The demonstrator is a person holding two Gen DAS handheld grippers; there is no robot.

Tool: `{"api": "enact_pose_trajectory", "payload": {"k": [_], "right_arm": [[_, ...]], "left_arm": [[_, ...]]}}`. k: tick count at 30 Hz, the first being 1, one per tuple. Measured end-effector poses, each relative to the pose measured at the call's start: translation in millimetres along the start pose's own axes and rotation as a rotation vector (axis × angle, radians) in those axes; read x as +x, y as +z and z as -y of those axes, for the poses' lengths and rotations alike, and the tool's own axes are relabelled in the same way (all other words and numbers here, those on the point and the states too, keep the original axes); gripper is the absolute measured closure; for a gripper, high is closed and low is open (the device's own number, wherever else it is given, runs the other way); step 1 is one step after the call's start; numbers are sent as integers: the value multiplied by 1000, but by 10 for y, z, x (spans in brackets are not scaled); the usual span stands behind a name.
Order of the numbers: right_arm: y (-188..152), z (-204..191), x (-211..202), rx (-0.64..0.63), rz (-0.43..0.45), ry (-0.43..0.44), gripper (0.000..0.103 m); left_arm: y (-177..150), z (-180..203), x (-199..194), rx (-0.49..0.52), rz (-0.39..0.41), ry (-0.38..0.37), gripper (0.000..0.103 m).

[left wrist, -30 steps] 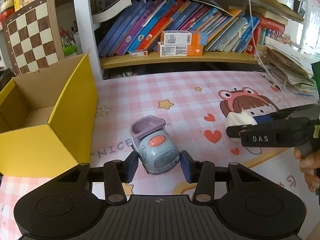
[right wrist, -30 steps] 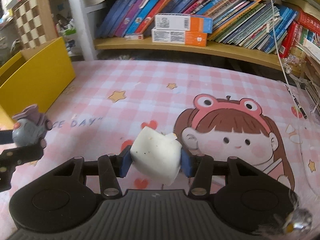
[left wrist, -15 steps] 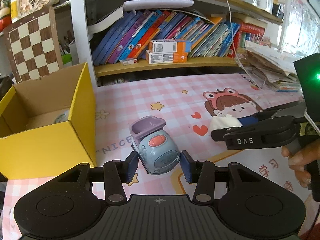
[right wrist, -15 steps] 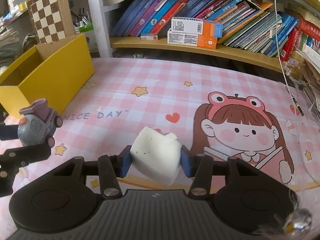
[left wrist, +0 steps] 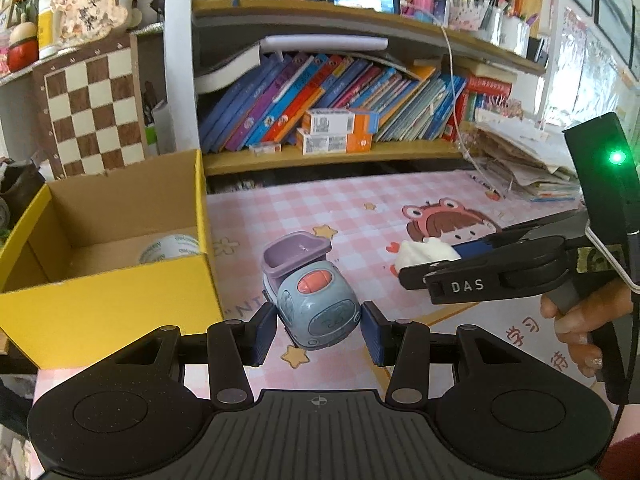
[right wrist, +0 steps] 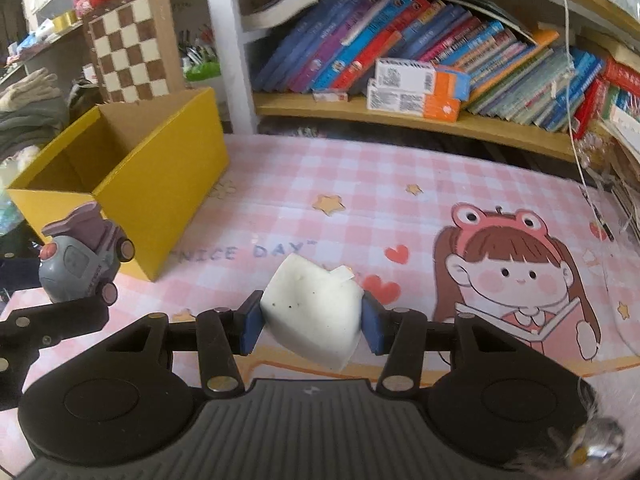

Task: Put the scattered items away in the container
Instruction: 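Grasp the grey toy car with the left tool and lift it, then carry the toy car over the box and open the left tool while the right tool carries the eraser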

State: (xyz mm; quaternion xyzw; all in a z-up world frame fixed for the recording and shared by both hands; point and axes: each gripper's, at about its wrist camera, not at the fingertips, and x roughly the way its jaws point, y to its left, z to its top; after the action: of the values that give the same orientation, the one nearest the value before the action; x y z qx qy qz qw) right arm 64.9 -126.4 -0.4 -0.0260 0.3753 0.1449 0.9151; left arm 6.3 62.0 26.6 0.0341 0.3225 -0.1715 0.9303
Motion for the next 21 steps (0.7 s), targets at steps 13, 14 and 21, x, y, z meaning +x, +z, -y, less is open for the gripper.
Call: {"api": "enact_pose_trajectory", "payload": {"k": [13, 14, 21], "right_arm": [[367, -564, -170, -66, 73, 22, 55], [404, -609, -173, -72, 80, 25, 55], [657, -906, -163, -126, 121, 52, 55]], "left_arm": [[111, -546, -332, -45, 113, 26, 59], [123, -585, -348, -44, 120, 30, 59], [180, -887, -437, -53, 151, 72, 59]]}}
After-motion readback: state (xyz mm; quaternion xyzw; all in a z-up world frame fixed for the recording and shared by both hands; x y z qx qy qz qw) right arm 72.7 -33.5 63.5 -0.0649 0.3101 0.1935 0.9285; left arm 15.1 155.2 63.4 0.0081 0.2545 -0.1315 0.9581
